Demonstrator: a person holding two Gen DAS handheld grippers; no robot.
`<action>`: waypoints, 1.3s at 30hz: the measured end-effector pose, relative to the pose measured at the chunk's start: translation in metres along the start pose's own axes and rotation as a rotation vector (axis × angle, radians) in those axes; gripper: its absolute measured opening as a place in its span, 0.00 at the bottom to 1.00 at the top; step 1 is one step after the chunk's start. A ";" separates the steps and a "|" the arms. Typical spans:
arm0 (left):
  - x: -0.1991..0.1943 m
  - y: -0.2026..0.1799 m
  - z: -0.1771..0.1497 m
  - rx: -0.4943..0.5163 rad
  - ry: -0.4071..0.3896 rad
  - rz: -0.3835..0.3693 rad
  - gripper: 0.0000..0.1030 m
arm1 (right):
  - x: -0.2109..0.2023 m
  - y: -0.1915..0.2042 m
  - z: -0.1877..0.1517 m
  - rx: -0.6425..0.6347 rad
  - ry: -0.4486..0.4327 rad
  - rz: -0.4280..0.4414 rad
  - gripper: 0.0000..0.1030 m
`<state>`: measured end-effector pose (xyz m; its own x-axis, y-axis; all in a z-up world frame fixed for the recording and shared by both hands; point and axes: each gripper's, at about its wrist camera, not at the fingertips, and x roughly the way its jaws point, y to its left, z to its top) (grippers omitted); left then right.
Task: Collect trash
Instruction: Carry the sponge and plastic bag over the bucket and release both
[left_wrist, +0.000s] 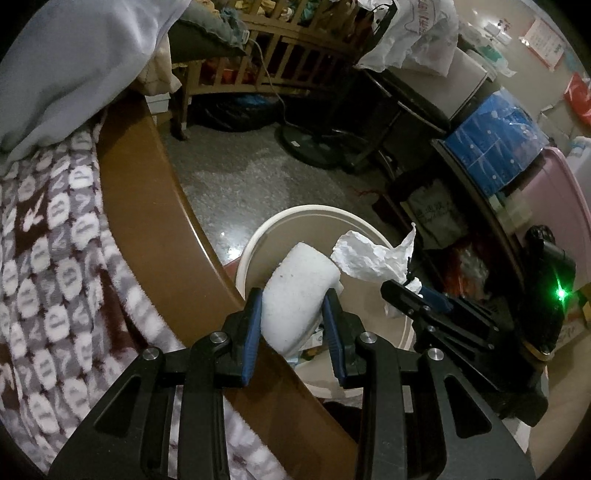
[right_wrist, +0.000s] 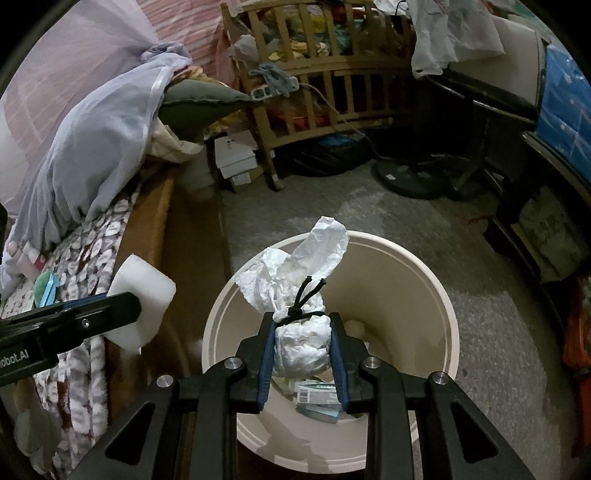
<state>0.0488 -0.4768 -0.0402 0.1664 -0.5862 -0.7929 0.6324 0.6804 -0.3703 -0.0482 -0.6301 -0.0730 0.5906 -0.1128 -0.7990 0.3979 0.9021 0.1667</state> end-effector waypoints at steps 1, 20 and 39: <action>0.001 0.000 0.000 0.000 0.001 -0.002 0.29 | 0.001 -0.001 0.000 0.003 0.001 -0.002 0.25; 0.006 -0.004 0.004 -0.001 0.000 -0.021 0.30 | 0.008 -0.004 -0.001 0.030 0.018 -0.026 0.25; 0.023 -0.015 0.006 0.028 0.010 -0.049 0.33 | 0.005 -0.008 -0.003 0.007 0.004 -0.087 0.26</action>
<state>0.0478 -0.5026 -0.0500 0.1272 -0.6136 -0.7793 0.6602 0.6388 -0.3951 -0.0502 -0.6365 -0.0795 0.5506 -0.1884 -0.8132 0.4520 0.8863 0.1007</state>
